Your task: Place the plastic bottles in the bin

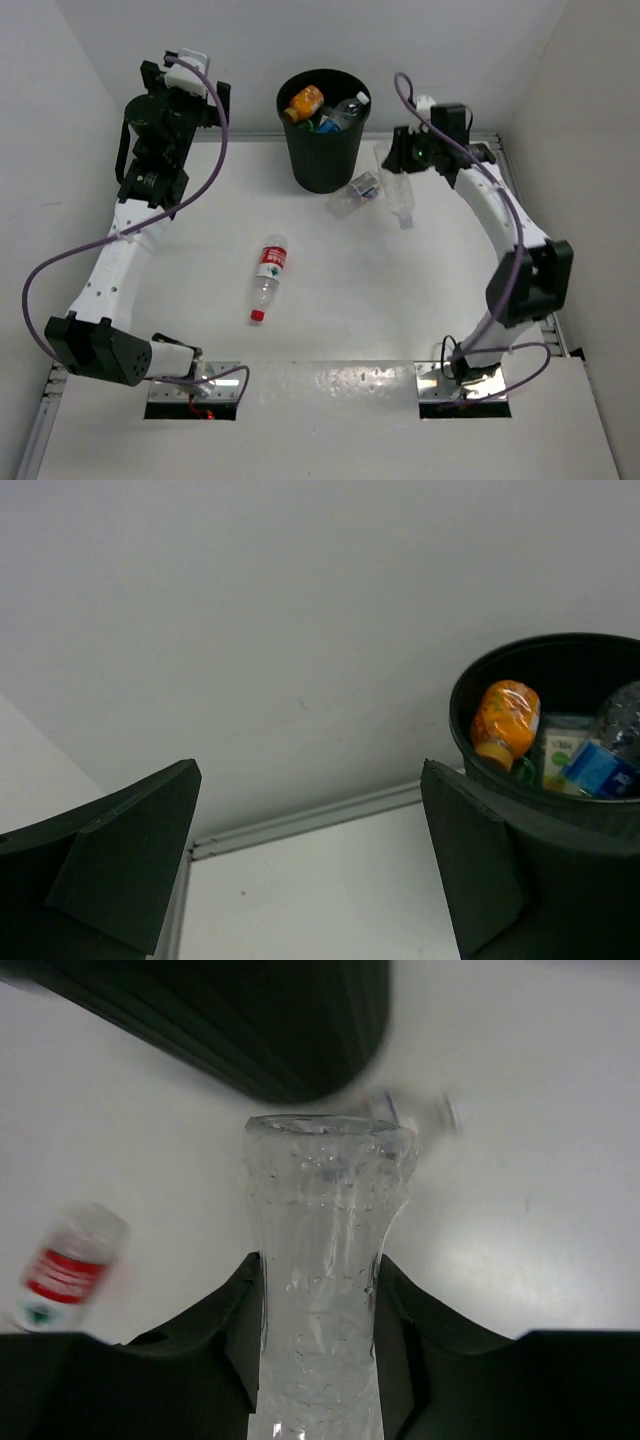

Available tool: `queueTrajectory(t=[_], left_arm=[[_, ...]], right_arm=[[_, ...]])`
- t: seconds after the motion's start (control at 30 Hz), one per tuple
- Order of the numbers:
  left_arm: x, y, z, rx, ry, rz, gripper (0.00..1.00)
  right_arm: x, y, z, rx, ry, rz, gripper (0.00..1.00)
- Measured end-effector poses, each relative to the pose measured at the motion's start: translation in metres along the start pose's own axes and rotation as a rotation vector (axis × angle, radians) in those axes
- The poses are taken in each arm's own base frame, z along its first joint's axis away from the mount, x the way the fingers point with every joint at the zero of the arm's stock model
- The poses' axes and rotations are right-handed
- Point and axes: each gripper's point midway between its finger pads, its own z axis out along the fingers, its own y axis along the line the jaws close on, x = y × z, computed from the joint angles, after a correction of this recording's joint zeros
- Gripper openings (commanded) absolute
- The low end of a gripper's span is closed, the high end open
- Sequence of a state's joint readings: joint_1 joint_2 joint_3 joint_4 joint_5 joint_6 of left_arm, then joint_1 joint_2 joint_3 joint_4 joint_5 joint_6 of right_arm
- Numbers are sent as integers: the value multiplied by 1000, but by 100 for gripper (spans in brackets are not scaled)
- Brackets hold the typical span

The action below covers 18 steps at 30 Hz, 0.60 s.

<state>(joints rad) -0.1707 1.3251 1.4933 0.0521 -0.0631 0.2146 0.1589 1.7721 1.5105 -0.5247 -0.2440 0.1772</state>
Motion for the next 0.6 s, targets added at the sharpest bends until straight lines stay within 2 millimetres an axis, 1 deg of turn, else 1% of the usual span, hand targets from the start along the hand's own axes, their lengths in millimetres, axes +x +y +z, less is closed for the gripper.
queueTrajectory(t=[0.03, 0.1, 0.17, 0.23, 0.27, 0.33, 0.37, 0.4, 0.5, 0.6], left_arm=[[5, -1, -1, 10, 6, -17, 99], [19, -3, -2, 30, 28, -59, 99], [33, -5, -3, 46, 55, -100, 99], [48, -6, -4, 55, 82, -131, 99], [55, -7, -4, 59, 96, -144, 99], [69, -9, -6, 68, 124, -166, 99], [76, -10, -7, 71, 137, -176, 99], [82, -11, -9, 74, 150, -183, 99], [99, -10, -16, 71, 185, -195, 99], [106, -6, -25, 58, 201, -203, 99]], right_arm=[[-29, 16, -19, -26, -107, -22, 3], [-89, 61, -61, -99, -328, -96, 1], [-154, 119, -108, -195, -573, -187, 0], [-197, 161, -141, -267, -748, -244, 0], [-217, 176, -154, -292, -832, -261, 0], [-250, 189, -167, -301, -956, -269, 0], [-264, 190, -167, -294, -1009, -265, 0], [-275, 188, -161, -281, -1057, -258, 0], [-289, 176, -123, -216, -1123, -233, 0], [-280, 165, -51, -144, -1096, -239, 0]])
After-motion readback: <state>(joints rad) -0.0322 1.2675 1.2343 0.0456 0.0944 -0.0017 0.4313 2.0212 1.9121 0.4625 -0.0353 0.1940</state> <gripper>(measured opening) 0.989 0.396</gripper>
